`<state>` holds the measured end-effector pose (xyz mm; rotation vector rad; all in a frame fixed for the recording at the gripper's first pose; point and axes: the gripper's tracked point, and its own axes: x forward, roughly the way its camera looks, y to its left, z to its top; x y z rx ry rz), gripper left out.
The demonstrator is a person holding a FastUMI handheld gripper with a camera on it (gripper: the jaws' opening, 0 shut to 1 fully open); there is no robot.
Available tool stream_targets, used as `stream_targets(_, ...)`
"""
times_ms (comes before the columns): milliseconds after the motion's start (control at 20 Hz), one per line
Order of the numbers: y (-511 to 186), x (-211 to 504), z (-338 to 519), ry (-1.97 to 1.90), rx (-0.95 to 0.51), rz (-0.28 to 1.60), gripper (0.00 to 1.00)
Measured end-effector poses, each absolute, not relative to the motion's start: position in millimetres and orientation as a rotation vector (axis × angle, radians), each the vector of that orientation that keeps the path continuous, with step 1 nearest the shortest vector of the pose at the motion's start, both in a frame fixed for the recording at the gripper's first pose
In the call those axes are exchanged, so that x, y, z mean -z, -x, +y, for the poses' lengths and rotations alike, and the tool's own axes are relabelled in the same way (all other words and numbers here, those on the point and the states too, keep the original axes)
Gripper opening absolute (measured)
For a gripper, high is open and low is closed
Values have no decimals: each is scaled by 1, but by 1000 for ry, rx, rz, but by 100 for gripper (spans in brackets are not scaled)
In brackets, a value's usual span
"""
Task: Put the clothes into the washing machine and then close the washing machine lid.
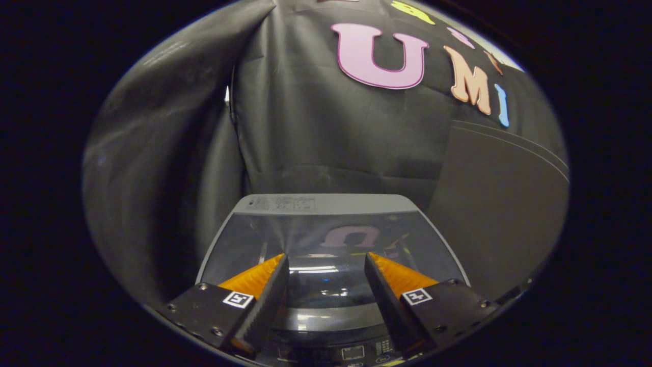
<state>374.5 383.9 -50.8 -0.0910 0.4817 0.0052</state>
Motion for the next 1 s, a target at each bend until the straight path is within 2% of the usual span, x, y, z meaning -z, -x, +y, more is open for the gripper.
stream_targets(200,-354,49,377,172,19,503,91)
stream_targets(400,-330,34,386,92,-36,458,92)
stream_targets(650,-291,-6,352,60,15,357,92)
stream_targets(1000,-242,-73,323,36,-7,224,93)
